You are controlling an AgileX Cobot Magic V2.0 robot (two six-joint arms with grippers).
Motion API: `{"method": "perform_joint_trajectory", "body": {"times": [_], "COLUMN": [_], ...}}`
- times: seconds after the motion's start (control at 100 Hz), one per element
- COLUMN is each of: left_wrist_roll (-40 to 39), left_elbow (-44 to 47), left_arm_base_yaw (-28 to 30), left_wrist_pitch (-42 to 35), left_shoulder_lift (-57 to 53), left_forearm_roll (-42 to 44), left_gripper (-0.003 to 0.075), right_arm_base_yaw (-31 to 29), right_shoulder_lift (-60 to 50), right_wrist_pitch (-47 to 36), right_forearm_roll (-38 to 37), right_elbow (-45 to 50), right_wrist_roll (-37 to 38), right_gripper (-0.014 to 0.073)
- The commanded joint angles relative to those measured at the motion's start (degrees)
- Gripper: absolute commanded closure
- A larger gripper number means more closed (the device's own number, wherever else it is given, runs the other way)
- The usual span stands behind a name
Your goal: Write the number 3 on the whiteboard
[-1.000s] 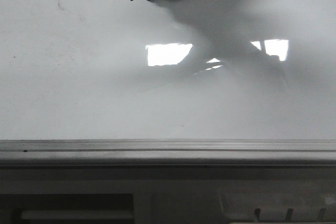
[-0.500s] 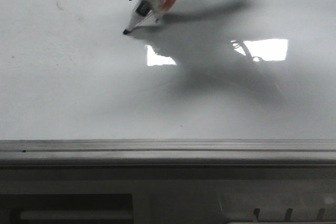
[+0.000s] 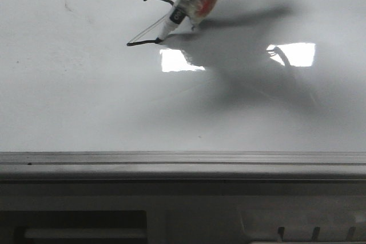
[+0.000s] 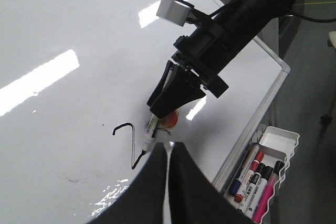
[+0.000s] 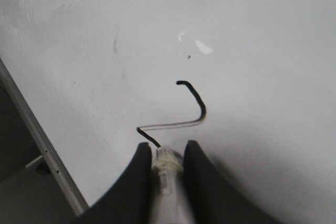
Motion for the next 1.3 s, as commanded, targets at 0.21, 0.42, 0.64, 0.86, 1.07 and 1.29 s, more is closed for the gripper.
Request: {"method": "perform_joint_trajectory", "body": {"times": [0.21,0.42,0.64,0.86,1.07,1.29], "left_wrist_roll": [-0.8,-0.8,-0.8,-0.8,-0.2,9.7], "left_elbow": [-1.3,-1.3,-1.3,-1.3,-4.2,-13.2], "left_arm_base_yaw": [0.1,0.1,0.1,0.1,0.0,0.0], "left_wrist_pitch": [-3.6,-3.6,-3.6,-4.0,-2.8,11.8], "left_shoulder_lift": [0.6,0.6,0.6,0.8,5.7,16.4], "left_forearm_roll": [-2.0,-2.0,-2.0,-2.0,-2.5,-9.3], "left_gripper": [0.0741,0.0741,0.0741,0.0711,0.0281,0.0240], "right_arm_base_yaw": [1.2,10.0,10.3,10.3,10.3,10.9], "right_shoulder_lift": [0.4,7.8,5.4,-6.4,-11.9,-11.7], "right_wrist_pitch": [-7.9,-14.6,-10.4,-1.6,7.8,20.3], "right_forearm_roll": [3.3,4.4,5.5,4.2,-2.3,-9.4], "right_elbow": [4.8,4.6,1.9,-6.8,-14.8,-16.8], "right_wrist_roll": [-1.4,-1.4,-1.4,-1.4,-1.4,-1.6], "right_gripper": [0.0652,0.0653,0.0653,0.0653,0.0653,0.0653]}}
